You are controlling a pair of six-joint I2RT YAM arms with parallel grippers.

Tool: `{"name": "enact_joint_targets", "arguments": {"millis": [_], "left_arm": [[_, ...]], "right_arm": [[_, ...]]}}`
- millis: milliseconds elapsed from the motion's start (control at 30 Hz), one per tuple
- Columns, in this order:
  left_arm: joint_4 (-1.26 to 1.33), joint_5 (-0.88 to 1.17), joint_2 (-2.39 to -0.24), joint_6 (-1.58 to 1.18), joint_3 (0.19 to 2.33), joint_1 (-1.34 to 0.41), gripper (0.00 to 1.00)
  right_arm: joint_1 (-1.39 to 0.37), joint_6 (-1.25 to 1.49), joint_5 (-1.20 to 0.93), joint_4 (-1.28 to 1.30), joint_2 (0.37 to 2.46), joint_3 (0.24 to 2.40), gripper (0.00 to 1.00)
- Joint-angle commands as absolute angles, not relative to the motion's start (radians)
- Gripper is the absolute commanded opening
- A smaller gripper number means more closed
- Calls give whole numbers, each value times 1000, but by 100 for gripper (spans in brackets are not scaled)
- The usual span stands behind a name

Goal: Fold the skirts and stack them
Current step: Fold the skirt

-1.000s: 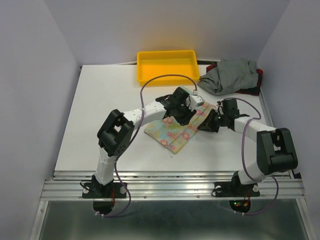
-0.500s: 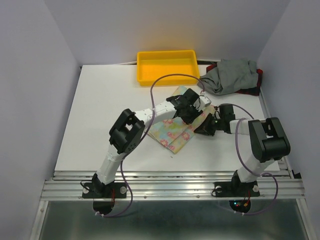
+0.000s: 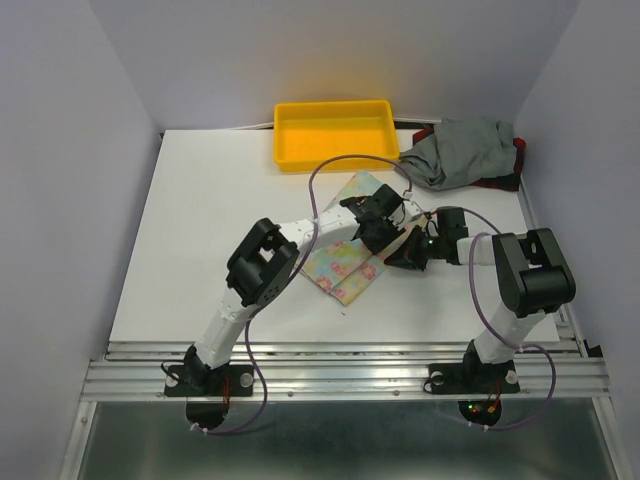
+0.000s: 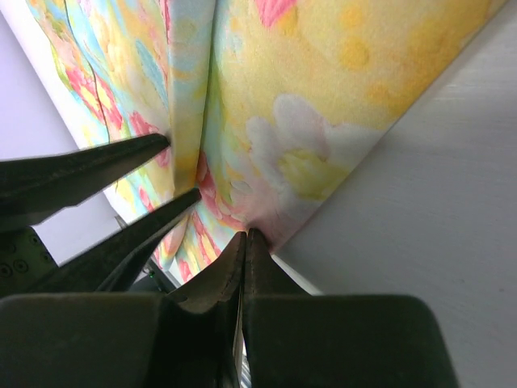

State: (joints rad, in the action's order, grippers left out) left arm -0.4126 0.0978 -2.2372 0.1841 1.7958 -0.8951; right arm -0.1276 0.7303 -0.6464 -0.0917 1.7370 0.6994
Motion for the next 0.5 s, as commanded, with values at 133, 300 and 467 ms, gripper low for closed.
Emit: {"name": "enact_joint_targets", "arguments": {"millis": [133, 300, 467], "left_arm": [[-416, 67, -2220, 187, 1833, -900, 9], [-439, 132, -2197, 181, 1865, -900, 0], [-451, 196, -2155, 164, 1859, -913, 0]], "right_arm": [[-129, 687, -572, -75, 1749, 693, 1], [-129, 686, -568, -69, 1741, 687, 1], [-129, 687, -565, -69, 1738, 686, 1]]}}
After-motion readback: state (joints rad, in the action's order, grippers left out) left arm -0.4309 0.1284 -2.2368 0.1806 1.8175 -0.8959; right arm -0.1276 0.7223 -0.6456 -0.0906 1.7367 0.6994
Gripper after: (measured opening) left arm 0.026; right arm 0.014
